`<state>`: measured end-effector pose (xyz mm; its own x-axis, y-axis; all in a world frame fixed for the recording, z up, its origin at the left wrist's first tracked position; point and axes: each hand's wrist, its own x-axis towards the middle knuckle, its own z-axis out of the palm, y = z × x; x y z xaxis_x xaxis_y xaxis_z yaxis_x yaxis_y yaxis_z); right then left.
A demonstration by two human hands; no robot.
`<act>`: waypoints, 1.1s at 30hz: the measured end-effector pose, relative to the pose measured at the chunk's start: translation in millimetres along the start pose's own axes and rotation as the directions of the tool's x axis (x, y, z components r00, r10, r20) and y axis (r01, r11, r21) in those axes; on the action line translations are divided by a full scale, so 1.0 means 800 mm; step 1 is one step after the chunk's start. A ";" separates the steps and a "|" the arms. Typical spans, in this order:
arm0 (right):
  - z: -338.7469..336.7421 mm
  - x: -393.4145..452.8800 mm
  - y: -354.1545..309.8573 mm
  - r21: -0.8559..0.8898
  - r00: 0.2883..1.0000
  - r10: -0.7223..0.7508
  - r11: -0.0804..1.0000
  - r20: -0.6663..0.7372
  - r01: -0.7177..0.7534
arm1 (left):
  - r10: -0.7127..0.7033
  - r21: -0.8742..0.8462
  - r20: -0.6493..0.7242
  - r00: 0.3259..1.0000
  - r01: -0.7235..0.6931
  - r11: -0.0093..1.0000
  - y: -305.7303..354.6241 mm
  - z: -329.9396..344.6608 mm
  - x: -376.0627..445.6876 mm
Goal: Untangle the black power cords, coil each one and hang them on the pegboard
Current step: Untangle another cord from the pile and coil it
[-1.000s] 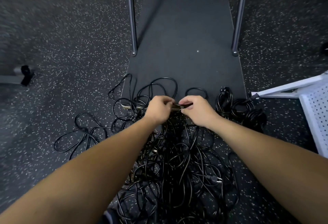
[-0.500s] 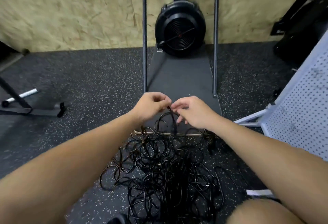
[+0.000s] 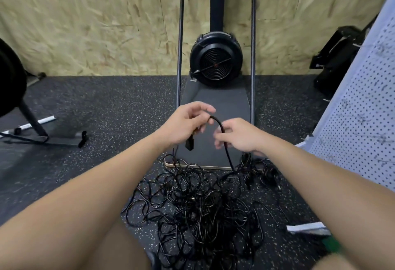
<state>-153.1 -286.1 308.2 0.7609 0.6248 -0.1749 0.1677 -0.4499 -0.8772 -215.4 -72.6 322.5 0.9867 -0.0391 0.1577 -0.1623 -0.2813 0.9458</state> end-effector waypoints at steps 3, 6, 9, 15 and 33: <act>-0.002 -0.011 0.026 0.149 0.997 0.080 0.986 -0.016 -0.077 | -0.065 -0.023 -0.010 0.998 0.065 0.998 -0.016 -0.003 -0.006; -0.011 -0.013 0.016 0.226 0.998 0.028 0.974 -0.060 -0.013 | -0.124 -0.052 0.047 0.991 0.127 0.991 -0.034 0.005 -0.009; -0.013 -0.013 -0.005 0.250 0.987 -0.041 0.965 -0.157 0.080 | -0.157 -0.097 0.097 0.983 0.166 0.981 -0.045 0.016 -0.013; -0.016 0.010 -0.024 0.304 0.934 -0.131 0.923 -0.332 0.238 | -0.185 -0.132 0.088 0.979 0.195 0.972 -0.039 0.031 -0.005; -0.021 0.055 0.028 0.241 0.992 -0.075 0.969 0.102 0.048 | -0.161 -0.163 -0.194 0.968 0.130 0.978 -0.041 0.019 0.031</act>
<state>-105.7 -279.5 288.7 0.6786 0.7183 -0.1534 0.0484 -0.2521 -0.9665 -185.9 -79.0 291.1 0.9796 0.1934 0.0554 -0.0317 -0.1239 0.9918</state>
